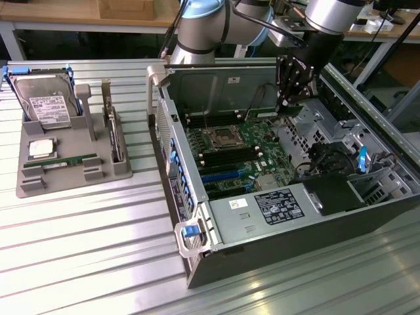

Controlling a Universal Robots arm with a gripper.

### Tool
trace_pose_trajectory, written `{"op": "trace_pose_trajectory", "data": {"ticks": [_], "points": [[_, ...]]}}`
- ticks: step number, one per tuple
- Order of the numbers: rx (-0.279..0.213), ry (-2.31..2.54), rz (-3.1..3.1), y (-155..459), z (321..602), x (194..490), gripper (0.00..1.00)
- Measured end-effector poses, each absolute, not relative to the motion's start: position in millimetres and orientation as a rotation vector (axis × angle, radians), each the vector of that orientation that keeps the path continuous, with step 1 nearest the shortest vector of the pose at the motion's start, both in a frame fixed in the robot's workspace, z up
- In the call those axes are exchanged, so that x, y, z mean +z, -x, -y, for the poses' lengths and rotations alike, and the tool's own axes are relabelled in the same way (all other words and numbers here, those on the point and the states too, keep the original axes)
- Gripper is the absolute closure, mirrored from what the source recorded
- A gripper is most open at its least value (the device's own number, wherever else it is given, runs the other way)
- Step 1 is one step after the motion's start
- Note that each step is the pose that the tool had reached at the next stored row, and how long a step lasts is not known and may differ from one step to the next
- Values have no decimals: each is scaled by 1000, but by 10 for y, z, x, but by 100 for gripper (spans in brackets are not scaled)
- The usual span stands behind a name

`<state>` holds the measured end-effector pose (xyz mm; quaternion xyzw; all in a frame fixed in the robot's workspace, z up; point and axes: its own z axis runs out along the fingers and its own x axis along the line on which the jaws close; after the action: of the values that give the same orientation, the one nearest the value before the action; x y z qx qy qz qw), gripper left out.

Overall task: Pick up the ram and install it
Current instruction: 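Insert the ram into the slot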

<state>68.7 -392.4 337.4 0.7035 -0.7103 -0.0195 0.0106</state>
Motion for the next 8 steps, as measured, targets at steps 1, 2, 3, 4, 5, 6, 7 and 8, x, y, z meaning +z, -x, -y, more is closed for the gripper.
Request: {"op": "trace_pose_trajectory", "data": {"ticks": [1, 2, 3, 4, 5, 6, 7, 8], "points": [[-61, -2195, 2217, -687, 3924, 3367, 88], [-61, -2195, 2217, -687, 3924, 3359, 88], [-61, -2195, 2217, -687, 3924, 3353, 88], [-61, -2195, 2217, -687, 3924, 3346, 88], [-61, -2195, 2217, -687, 3924, 3340, 88], [-61, -2195, 2217, -686, 3924, 3331, 88], [-61, -2195, 2217, -686, 3924, 3326, 88], [-61, -2195, 2217, -686, 3924, 3318, 88]]}}
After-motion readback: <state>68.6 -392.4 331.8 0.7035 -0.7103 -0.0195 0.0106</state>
